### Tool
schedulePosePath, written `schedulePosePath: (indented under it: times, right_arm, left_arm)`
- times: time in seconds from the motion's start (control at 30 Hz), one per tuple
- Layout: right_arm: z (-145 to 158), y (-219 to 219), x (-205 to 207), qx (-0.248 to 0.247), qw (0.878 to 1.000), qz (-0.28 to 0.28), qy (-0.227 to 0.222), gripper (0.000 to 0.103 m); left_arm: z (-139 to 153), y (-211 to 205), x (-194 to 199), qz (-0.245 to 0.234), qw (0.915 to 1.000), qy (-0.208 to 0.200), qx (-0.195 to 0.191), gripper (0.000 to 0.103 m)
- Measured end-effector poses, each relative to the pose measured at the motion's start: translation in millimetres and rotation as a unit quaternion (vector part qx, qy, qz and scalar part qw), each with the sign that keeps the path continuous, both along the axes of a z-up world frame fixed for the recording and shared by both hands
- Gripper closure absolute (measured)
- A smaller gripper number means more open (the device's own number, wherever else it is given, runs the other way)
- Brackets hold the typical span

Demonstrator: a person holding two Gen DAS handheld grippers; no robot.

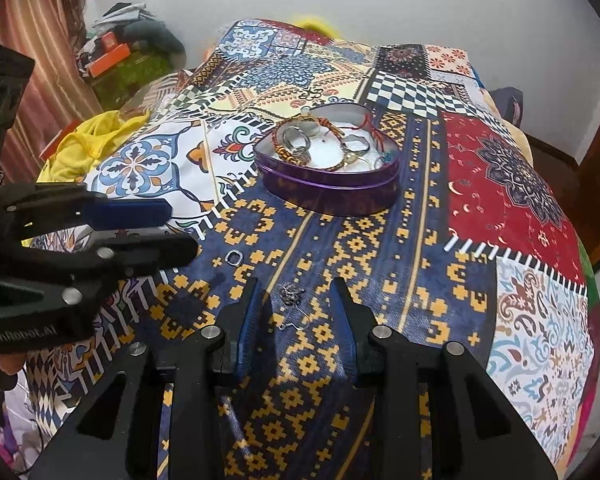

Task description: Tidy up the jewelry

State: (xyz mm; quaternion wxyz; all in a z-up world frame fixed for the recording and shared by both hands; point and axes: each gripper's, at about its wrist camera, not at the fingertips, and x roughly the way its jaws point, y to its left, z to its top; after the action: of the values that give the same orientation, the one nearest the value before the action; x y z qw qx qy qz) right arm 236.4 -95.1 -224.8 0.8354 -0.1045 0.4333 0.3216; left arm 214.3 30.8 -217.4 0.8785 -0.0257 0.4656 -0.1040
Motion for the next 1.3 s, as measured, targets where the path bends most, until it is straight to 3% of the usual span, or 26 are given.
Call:
schedulePosePath:
  times: [0.03, 0.13, 0.47, 0.73, 1.07, 1.3]
  right_arm:
    - [-0.9, 1.7, -0.6, -0.005, 1.000, 0.003, -0.003, 0.090]
    - [-1.7, 1.1, -0.5, -0.003, 1.000, 0.009, -0.002, 0.093]
    - [6.6, -18.3, 3.3, 0.025, 1.000, -0.012, -0.004, 0.094]
    - [11.3, -25.5, 7.0, 0.035, 0.999, -0.022, -0.008, 0.094]
    - [21.6, -31.0, 7.6, 0.044, 0.998, -0.031, -0.018, 0.094]
    - [46.6, -33.5, 8.6, 0.054, 0.997, -0.039, -0.048, 0.094]
  left_arm:
    - [-1.5, -0.9, 0.6, -0.001, 1.0000, 0.001, 0.001, 0.066]
    - [-5.9, -3.4, 2.7, -0.007, 0.9999, 0.008, -0.004, 0.069]
    - [-17.0, -20.1, 12.1, -0.029, 0.9994, 0.021, -0.001, 0.074]
    - [-21.2, -20.5, 19.9, -0.015, 0.9996, 0.023, -0.002, 0.094]
    - [-15.0, -15.5, 15.9, -0.005, 0.9998, 0.017, -0.006, 0.094]
    - [8.0, -8.5, 10.4, 0.005, 0.9999, -0.012, -0.002, 0.094]
